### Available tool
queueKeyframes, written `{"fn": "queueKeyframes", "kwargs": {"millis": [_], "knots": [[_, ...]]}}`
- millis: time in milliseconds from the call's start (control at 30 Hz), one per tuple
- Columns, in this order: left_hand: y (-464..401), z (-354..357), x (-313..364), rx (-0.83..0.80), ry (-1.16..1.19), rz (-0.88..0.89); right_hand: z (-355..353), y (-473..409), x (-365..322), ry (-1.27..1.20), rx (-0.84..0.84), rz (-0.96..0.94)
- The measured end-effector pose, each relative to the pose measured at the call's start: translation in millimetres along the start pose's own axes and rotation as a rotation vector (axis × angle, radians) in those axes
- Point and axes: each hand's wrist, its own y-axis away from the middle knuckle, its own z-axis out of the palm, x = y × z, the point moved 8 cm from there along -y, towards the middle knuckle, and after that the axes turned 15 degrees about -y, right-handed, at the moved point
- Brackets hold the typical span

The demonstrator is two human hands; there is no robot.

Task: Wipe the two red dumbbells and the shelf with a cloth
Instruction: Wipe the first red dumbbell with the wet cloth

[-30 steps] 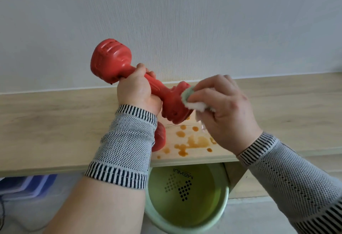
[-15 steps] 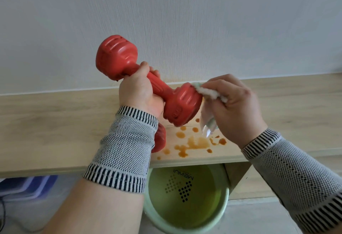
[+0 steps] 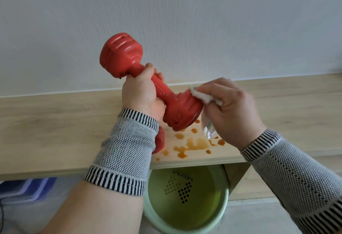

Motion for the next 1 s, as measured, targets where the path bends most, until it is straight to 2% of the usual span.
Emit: {"fn": "queueKeyframes", "kwargs": {"millis": [100,167,267,333,500,767,867,1000], "knots": [[-3,-4,-1,0.032,-0.057,0.01,9,0,-17,0.054,-0.084,-0.122],[-6,-6,-4,0.033,-0.033,-0.041,5,-1,-13,0.028,-0.068,-0.062],[-7,-3,-8,-0.025,0.055,-0.136,-12,-4,8,-0.033,0.06,0.146],[-8,-2,-6,-0.064,0.024,-0.131,-16,-4,16,-0.042,0.092,0.207],[-5,3,-7,-0.141,-0.074,-0.078,-17,-4,15,-0.055,0.074,0.223],[-11,4,-5,-0.121,-0.018,-0.04,-12,-2,17,-0.066,0.034,0.227],[-15,1,-4,-0.095,-0.012,-0.016,-5,-1,14,-0.03,-0.034,0.177],[-16,-7,1,-0.014,0.04,0.002,8,5,-12,0.077,-0.076,-0.082]]}}
